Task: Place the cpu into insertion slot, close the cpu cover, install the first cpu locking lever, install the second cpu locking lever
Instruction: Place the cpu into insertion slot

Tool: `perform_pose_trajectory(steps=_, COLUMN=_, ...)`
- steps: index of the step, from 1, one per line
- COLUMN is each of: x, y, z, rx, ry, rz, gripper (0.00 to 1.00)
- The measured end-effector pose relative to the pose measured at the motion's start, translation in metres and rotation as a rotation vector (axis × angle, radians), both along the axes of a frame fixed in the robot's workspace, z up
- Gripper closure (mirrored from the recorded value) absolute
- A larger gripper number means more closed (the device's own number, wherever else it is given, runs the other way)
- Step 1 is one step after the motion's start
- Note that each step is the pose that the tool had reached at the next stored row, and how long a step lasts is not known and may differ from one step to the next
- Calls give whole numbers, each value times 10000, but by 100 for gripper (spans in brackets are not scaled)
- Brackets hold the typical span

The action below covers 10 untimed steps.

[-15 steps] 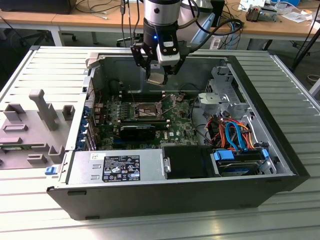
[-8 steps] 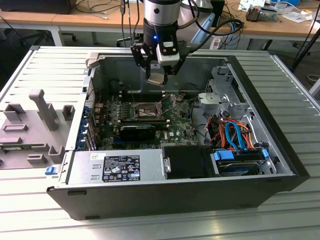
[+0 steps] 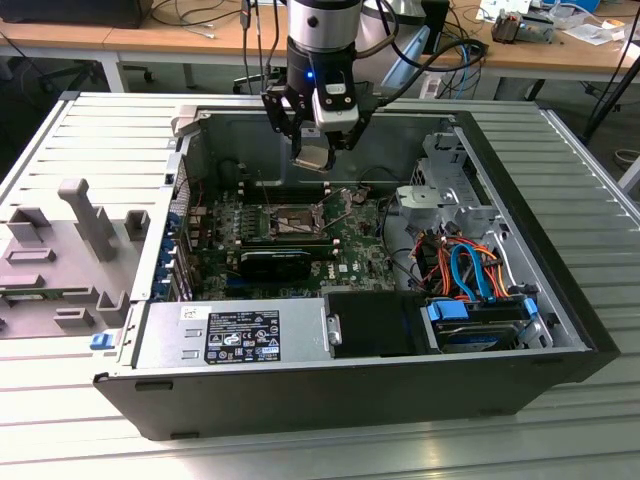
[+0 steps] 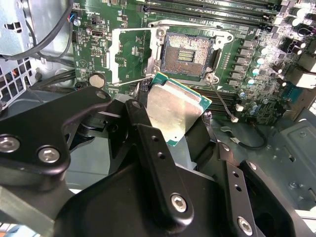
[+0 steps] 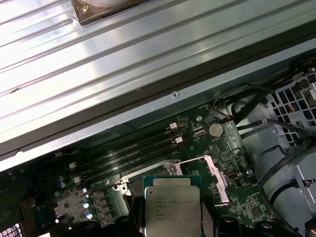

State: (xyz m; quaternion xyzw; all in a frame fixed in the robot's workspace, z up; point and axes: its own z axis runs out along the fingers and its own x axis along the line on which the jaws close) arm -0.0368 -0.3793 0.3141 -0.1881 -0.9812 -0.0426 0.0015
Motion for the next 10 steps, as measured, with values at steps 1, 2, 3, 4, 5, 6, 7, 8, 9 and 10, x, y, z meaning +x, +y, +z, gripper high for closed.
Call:
perform_pose_trajectory(steps=1, x=0, y=0, z=0, rx=-1, ry=0, rz=-10, gripper=45)
perform_pose_trajectory(steps=2, x=0, y=0, z=0, rx=-1, ry=0, rz=-20, gripper=45)
perform_pose_trajectory(steps=3, x=0, y=0, z=-1, rx=-1, ry=0, rz=-30, gripper=45)
perform_pose_trajectory(steps=4, x=0, y=0, z=-1, rx=0, ry=0, rz=-42, gripper=45)
perform_pose_trajectory(steps=5, x=0, y=0, z=-1, rx=-1, ry=0, rz=-50, gripper=45)
perform_pose_trajectory(steps=6, x=0, y=0, z=-2, rx=-1, ry=0, rz=-62, gripper=45)
perform_pose_trajectory(steps=7, x=0, y=0, z=-2, rx=-1, ry=0, rz=-70, gripper=45)
perform_pose_trajectory(steps=8, x=0, y=0, z=-3, rx=0, ry=0, rz=-80, gripper=45)
perform_pose_trajectory(steps=9, x=0, y=0, z=-3, rx=-1, ry=0, rz=-89, gripper=45)
perform_pose_trajectory(steps=10, x=0, y=0, z=-3, rx=0, ry=0, rz=-101, gripper=45)
